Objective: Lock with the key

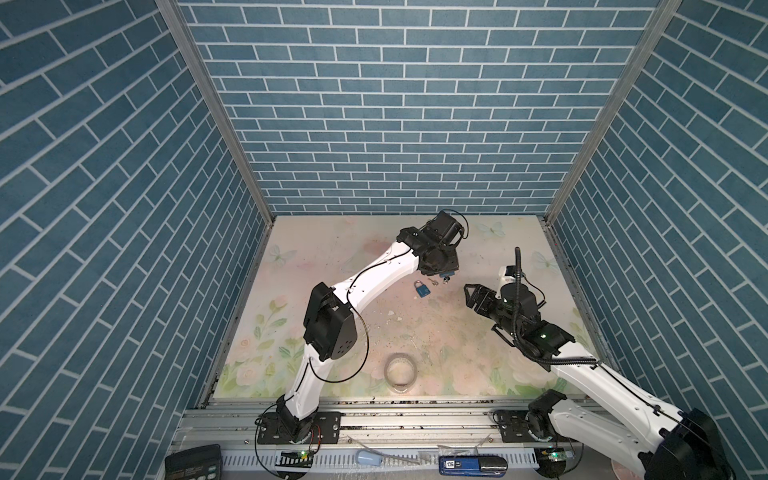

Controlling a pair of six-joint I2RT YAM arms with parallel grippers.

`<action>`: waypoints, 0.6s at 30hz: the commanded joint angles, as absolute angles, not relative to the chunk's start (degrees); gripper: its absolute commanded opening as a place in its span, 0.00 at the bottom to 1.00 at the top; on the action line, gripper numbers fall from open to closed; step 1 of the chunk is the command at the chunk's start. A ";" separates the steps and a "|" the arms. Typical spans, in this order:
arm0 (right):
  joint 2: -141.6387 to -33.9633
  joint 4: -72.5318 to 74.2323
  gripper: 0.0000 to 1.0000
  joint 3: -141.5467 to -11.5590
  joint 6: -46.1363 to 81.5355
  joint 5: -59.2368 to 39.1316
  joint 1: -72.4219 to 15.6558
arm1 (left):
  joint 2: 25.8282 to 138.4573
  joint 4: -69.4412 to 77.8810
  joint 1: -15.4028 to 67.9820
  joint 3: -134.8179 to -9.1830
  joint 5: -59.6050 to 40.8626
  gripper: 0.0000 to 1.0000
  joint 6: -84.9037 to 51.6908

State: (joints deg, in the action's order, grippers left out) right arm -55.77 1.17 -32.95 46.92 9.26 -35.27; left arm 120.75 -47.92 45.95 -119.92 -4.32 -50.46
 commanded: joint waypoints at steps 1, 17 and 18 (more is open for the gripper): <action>-57.11 13.41 0.80 -34.04 43.85 16.05 -37.73 | 115.61 -42.72 44.66 -116.92 -5.91 0.17 -54.51; -65.84 37.26 0.66 -31.77 37.05 21.72 -45.35 | 108.36 -34.20 43.77 -106.28 -6.21 0.16 -63.59; -66.41 36.87 0.65 -32.30 37.07 22.15 -45.51 | 108.07 -33.83 43.68 -106.05 -6.22 0.16 -64.54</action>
